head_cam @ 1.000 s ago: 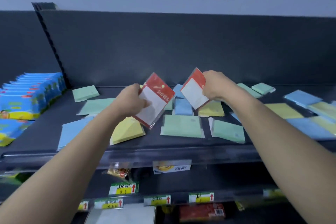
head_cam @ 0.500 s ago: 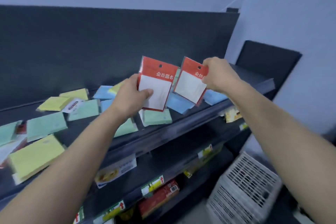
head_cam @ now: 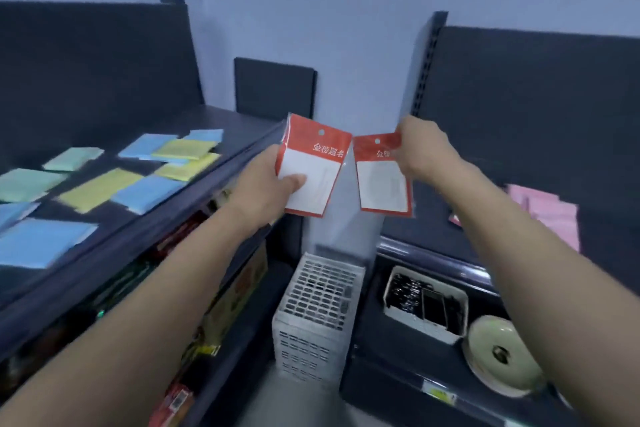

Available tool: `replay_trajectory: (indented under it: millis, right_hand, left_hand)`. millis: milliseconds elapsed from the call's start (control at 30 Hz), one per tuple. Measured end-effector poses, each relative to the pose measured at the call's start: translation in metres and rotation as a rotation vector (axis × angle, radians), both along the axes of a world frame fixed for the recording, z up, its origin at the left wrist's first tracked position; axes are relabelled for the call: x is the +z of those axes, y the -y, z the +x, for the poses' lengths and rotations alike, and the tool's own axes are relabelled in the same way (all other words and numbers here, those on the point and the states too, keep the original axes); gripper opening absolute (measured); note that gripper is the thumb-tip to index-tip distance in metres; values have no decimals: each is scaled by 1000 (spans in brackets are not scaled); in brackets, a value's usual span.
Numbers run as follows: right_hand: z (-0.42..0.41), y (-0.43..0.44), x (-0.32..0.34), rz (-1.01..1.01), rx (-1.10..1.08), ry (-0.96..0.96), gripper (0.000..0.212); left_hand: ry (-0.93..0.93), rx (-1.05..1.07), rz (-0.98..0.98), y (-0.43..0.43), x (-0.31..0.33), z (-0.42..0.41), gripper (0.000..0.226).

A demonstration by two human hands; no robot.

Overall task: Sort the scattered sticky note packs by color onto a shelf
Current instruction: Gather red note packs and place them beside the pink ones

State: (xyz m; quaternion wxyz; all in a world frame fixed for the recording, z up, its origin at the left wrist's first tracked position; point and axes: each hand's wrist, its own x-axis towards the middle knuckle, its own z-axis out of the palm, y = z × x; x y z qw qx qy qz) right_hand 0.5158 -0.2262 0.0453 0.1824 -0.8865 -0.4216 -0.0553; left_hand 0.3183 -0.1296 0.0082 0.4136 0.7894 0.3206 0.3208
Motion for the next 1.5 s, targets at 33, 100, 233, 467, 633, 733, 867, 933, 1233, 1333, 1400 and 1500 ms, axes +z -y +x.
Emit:
replay_trajectory:
  millis: [33, 100, 233, 467, 633, 733, 867, 933, 1233, 1333, 1400, 1500]
  right_hand:
    - [20, 14, -2, -12, -29, -11, 16]
    - [61, 40, -7, -8, -79, -42, 18]
    - [138, 82, -24, 34, -182, -79, 27]
    - [231, 119, -79, 32, -205, -295, 41]
    - [257, 122, -113, 32, -192, -543, 34]
    - [265, 119, -125, 53, -219, -623, 36]
    - [278, 110, -139, -79, -278, -511, 45]
    - [286, 103, -144, -102, -296, -485, 46]
    - [319, 70, -150, -58, -400, -387, 58]
    - [322, 71, -149, -60, -422, -378, 61]
    - [322, 74, -148, -78, -420, -335, 54]
    - [323, 84, -142, -89, -440, -244, 35]
  left_hand:
    - [9, -34, -10, 9, -4, 25, 25]
    - [-2, -96, -21, 30, -9, 72, 24]
    - [-32, -153, -63, 59, -21, 156, 29]
    - [-134, -199, -158, 86, -46, 242, 29]
    - [-200, -244, -196, 78, -63, 277, 27]
    - [-231, -280, -229, 71, -72, 296, 26]
    - [-312, -333, -241, 55, -89, 321, 31]
    - [-345, -351, -263, 46, -97, 333, 33]
    - [-381, -417, -312, 20, -120, 374, 33]
    - [-376, -475, -333, 23, -129, 385, 25]
    - [-380, -503, -359, 29, -136, 393, 19]
    - [-448, -514, -309, 36, -146, 408, 24]
